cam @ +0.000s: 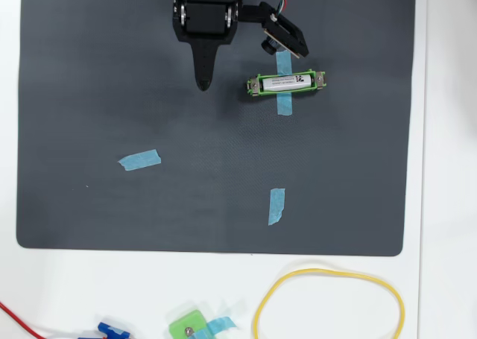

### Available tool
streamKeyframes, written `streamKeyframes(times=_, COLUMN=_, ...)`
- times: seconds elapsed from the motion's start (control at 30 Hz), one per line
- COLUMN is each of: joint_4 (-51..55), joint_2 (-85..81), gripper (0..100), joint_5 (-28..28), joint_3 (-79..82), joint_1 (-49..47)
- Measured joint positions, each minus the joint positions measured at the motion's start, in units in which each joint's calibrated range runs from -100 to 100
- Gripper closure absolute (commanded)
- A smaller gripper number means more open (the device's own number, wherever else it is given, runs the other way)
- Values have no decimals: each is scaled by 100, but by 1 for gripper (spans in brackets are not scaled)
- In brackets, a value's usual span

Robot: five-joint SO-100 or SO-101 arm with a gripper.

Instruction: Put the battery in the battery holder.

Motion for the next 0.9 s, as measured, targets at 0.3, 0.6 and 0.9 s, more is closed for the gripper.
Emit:
streamKeyframes(times=0.3, joint_4=9, joint_2=0, gripper=100, joint_5=-41, joint_3=0, joint_1=-45)
streamKeyframes(times=0.6, joint_4=9, joint_2=0, gripper=100, joint_5=-52, joint_3=0, joint_1=-45)
streamKeyframes(times=0.9, joint_4=9, joint_2=0, gripper=100, joint_5=-52, joint_3=0, joint_1=-45)
